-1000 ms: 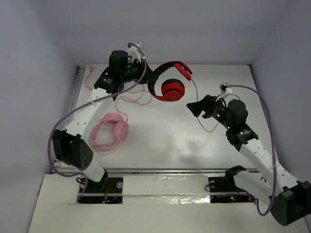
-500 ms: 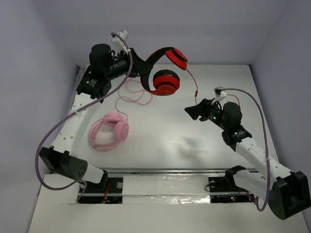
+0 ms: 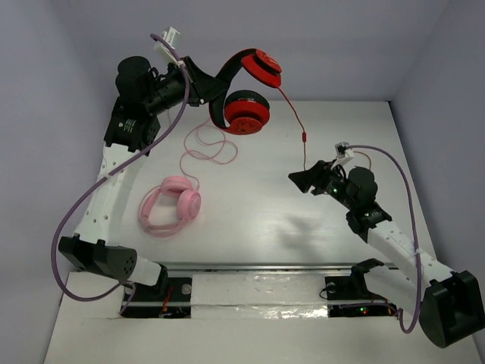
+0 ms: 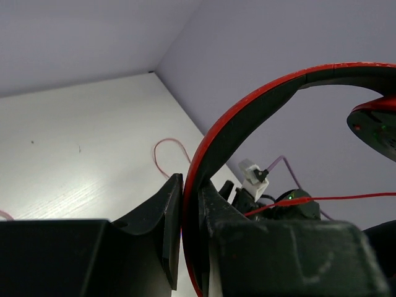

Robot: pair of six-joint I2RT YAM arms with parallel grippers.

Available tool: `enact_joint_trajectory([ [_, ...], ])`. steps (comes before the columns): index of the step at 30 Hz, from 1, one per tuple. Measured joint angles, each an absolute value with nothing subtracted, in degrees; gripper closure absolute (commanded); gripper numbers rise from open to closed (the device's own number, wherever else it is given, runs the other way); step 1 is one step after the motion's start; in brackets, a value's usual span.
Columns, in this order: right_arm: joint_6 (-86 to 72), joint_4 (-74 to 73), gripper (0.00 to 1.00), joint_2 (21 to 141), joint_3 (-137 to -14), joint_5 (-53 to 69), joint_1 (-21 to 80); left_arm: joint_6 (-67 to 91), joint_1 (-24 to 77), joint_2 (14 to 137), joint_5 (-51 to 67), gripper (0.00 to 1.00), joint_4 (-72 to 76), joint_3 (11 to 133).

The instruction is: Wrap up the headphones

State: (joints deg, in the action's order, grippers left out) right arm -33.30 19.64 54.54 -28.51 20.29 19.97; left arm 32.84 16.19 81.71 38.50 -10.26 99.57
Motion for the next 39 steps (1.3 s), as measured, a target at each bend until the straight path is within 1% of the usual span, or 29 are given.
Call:
enact_joint_trajectory([
  [2, -33.76, 19.59, 0.34, 54.08, -28.01, 20.29, 19.97, 33.89, 15.59, 81.71, 39.22, 1.0, -8.8, 100.09],
  [4, -34.3, 19.57, 0.43, 53.98, -27.86, 20.32, 19.97, 35.14, 15.35, 81.71, 39.94, 1.0, -7.4, 100.14],
  [6, -34.89, 19.64, 0.55, 53.95, -27.51, 20.45, 19.97, 36.64, 15.31, 81.71, 40.75, 1.0, -5.37, 99.61],
  [7, -35.24, 19.7, 0.66, 53.87, -27.11, 20.56, 19.97, 37.43, 15.31, 81.71, 41.19, 1.0, -4.16, 99.18],
  [9, -35.81, 19.55, 0.71, 53.36, -26.13, 20.62, 19.97, 38.89, 15.31, 81.71, 41.85, 1.0, -2.0, 98.08],
  [11, -36.14, 19.33, 0.84, 52.69, -25.36, 20.69, 19.97, 40.25, 15.33, 81.73, 42.37, 1.0, -0.05, 96.53],
  [12, -36.16, 19.14, 0.94, 52.49, -25.32, 20.84, 19.97, 40.75, 15.33, 81.71, 42.61, 1.0, 0.67, 95.81],
  [14, -36.36, 19.22, 1.0, 52.27, -25.32, 21.5, 19.97, 41.45, 15.27, 81.73, 42.59, 1.0, 1.28, 94.61],
  [18, -36.88, 18.41, 1.0, 51.83, -25.36, 22.63, 20.03, 42.02, 15.22, 81.65, 40.66, 1.0, 2.2, 92.09],
  [20, -36.86, 16.27, 1.0, 51.68, -25.82, 22.31, 20.38, 42.61, 15.22, 81.06, 38.61, 1.0, 4.05, 88.97],
  [23, -36.75, 12.14, 1.0, 52.23, -27.81, 20.73, 21.41, 45.04, 15.14, 78.76, 34.94, 1.0, 7.57, 80.42],
  [26, -35.73, 7.35, 1.0, 56.31, -33.21, 16.95, 24.32, 48.69, 15.11, 77.12, 30.09, 1.0, 11.46, 70.48],
  [27, -35.42, 6.39, 1.0, 58.0, -34.81, 15.59, 25.63, 50.83, 15.07, 76.97, 27.86, 1.0, 12.62, 66.52],
  [32, -34.79, 3.22, 1.0, 65.78, -38.81, 9.37, 33.65, 57.17, 14.94, 76.86, 17.85, 1.0, 15.07, 56.53],
  [35, -34.87, 1.3, 1.0, 69.87, -39.35, 5.67, 40.14, 60.4, 14.9, 76.25, 11.35, 1.0, 15.92, 53.87],
  [39, -35.42, -0.8, 1.0, 75.42, -40.71, 1.43, 47.79, 63.88, 14.9, 74.48, 4.56, 1.0, 18.31, 53.36],
])
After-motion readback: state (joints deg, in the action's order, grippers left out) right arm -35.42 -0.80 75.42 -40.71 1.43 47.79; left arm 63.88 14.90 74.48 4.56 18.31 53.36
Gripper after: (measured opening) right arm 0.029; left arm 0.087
